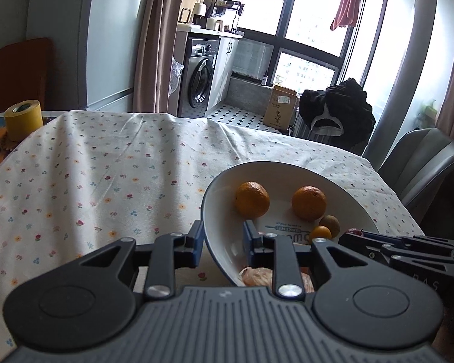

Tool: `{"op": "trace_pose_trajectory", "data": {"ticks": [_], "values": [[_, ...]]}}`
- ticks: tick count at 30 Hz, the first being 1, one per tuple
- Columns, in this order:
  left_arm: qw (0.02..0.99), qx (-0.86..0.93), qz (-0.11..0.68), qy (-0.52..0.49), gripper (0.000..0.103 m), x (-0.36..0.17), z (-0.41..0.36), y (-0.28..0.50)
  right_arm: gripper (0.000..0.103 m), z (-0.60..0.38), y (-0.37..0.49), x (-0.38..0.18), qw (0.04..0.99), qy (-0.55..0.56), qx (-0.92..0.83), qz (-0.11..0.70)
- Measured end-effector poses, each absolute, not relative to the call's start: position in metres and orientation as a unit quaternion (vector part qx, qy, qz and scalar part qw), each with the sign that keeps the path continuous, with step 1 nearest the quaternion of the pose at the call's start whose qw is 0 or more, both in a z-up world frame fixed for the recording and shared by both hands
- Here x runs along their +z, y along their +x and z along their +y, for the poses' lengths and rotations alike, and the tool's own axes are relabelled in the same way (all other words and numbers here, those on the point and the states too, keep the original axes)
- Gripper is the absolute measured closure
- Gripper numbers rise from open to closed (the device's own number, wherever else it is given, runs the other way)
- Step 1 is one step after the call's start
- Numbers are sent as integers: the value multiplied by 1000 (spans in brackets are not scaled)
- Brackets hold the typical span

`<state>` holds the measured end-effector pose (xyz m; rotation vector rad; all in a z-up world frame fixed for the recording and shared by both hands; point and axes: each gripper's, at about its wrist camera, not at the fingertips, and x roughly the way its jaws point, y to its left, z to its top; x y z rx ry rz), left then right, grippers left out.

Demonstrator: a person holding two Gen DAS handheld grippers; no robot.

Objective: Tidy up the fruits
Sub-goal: 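Carry both red plums over the white bowl with both grippers, then lower the plums into the bowl and open both grippers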

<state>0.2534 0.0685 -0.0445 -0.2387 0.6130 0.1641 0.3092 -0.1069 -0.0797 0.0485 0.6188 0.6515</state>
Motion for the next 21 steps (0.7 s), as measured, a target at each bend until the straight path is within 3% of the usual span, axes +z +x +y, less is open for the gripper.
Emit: {"op": "trace_pose_trajectory", "data": {"ticks": [11,21], "values": [[945,90,292,-116,76,-32,79,235,80,-95,312,-72,901,19,322,291],[941,110,296,-119,69,-34,91,218,80,-73,309,-71,894,20,341,290]]}}
